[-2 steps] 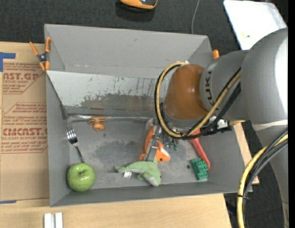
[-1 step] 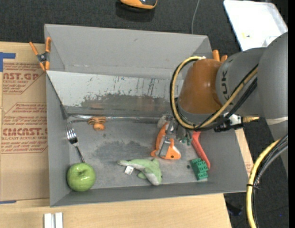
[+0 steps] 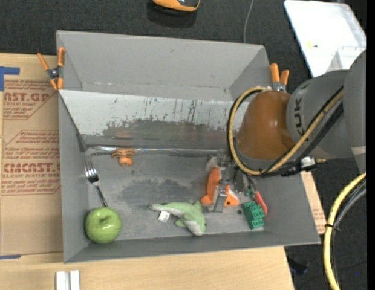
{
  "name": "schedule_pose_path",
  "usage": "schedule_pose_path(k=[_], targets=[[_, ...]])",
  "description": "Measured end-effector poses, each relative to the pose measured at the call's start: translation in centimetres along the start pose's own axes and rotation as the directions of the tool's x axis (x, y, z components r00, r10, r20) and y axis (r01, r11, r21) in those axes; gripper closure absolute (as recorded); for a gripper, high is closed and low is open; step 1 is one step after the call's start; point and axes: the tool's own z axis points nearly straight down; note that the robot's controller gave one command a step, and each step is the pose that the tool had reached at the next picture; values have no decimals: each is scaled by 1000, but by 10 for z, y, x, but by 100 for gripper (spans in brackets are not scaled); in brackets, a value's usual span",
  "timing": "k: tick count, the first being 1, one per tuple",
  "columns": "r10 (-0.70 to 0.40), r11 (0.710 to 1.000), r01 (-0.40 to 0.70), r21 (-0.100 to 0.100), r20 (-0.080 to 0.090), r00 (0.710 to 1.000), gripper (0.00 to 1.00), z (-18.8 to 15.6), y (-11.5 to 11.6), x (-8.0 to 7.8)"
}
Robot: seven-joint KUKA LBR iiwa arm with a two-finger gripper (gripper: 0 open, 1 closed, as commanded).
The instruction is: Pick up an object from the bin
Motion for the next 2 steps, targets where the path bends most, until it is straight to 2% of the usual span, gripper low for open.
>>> schedule_pose_path(k=[1,2], targets=[[26,1000,-26,3,5,1000,0,-4,-64,-17],[-28,1000,28,-3,3,1000,0,-5,-77,46]])
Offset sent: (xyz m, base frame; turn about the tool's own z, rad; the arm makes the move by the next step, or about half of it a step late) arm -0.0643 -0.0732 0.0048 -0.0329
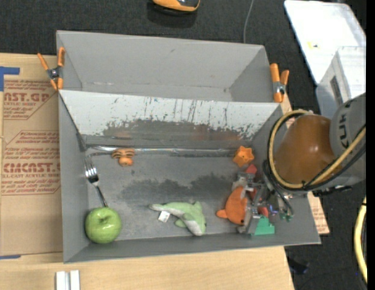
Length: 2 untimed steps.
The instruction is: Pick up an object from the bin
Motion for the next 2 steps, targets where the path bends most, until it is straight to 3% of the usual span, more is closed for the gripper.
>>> schedule_pose_path(k=[1,2], targets=[[90,996,-90,-1,20,996,0,-1,-8,19],[-14,1000,14,-15,1,1000,0,5,-16,5]])
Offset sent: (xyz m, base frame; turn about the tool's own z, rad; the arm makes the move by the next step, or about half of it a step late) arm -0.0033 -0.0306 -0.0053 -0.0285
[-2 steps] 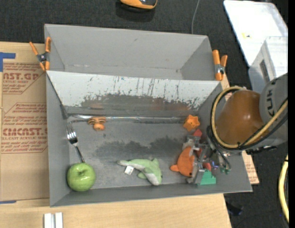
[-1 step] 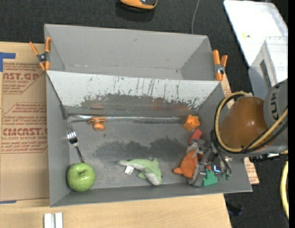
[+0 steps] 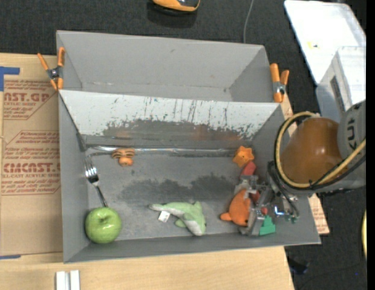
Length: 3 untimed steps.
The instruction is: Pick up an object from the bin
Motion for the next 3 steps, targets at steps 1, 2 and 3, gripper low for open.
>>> schedule_pose_path(k=[1,2,3], targets=[[209,978,-209,10,9,978,0,1,17,1],[70,998,-70,0,0,998,100,2,4,-8],[70,998,-70,0,0,998,100,2,4,-8]])
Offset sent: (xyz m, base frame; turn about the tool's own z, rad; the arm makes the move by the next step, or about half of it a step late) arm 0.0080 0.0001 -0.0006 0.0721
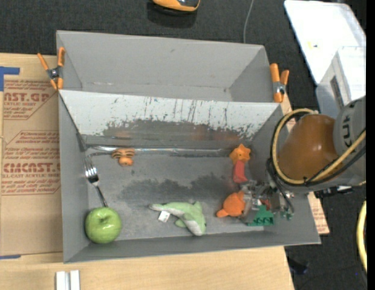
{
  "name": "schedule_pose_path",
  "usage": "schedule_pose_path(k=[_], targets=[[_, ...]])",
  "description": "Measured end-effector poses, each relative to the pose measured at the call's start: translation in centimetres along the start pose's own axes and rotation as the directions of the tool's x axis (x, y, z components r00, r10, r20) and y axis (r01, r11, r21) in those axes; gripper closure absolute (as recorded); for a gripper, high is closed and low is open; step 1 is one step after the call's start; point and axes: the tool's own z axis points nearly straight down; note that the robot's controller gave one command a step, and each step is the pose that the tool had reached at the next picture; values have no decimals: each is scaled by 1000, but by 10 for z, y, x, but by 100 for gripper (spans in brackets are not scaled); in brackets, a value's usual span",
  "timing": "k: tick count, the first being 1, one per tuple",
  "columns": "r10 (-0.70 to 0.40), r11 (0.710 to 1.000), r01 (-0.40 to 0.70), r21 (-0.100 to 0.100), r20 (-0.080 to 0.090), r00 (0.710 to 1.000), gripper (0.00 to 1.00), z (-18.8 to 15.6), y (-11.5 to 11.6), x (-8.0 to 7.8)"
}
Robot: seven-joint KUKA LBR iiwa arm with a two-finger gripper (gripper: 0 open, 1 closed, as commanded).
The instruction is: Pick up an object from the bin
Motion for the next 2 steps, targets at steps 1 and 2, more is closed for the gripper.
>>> schedule_pose_path(k=[1,2], targets=[[16,1000,-16,-1,-1,1000,100,-1,4,-4],[-7,1000,7,-1,0,1000,100,0,8,-15]])
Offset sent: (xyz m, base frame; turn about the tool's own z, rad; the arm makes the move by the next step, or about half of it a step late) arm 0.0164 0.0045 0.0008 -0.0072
